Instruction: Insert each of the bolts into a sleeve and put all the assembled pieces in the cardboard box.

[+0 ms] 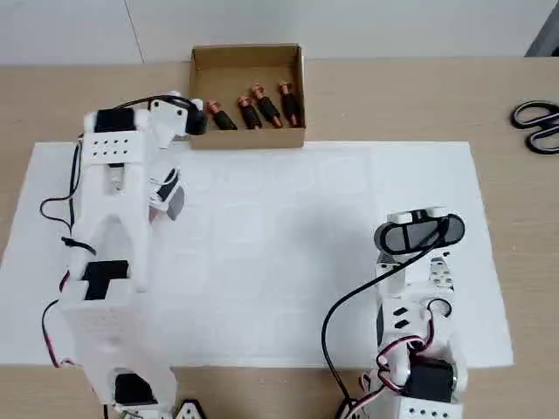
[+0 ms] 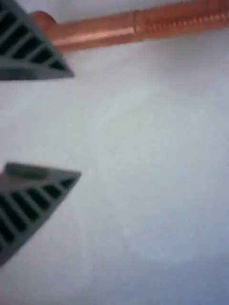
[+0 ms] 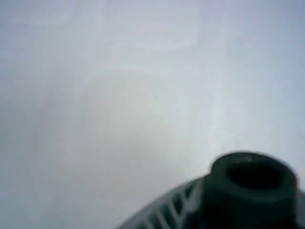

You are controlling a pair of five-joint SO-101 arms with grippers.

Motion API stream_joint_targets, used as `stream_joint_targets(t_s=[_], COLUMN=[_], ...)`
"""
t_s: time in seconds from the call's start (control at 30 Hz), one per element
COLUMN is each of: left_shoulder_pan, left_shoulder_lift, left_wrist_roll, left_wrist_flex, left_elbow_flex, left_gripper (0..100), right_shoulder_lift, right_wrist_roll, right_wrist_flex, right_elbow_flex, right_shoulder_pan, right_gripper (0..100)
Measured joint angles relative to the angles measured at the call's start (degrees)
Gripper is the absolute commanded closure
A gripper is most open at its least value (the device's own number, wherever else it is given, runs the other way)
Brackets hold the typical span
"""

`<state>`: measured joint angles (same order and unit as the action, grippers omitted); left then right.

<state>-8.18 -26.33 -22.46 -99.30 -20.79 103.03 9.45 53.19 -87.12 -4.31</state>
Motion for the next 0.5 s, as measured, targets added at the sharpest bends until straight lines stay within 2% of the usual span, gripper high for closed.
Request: stream_joint_targets(t_s=[0.23, 0.5], left_shoulder_pan=[-2.2, -3.0], left_shoulder_lift=[-1.1, -10.0], left_wrist_roll=[-0.4, -0.3], left_wrist_flex=[4.3, 5.8], left_elbow_flex=[-0.2, -1.3], left_gripper=[83, 83], right_shoulder_lift=[0.0, 0.0], right_wrist_roll=[0.0, 0.0], right_wrist_flex=[0.0, 0.0], right_elbow_flex=[0.0, 0.0], right_shoulder_pan=[0.0, 0.0], right_gripper=[99.4, 99.4])
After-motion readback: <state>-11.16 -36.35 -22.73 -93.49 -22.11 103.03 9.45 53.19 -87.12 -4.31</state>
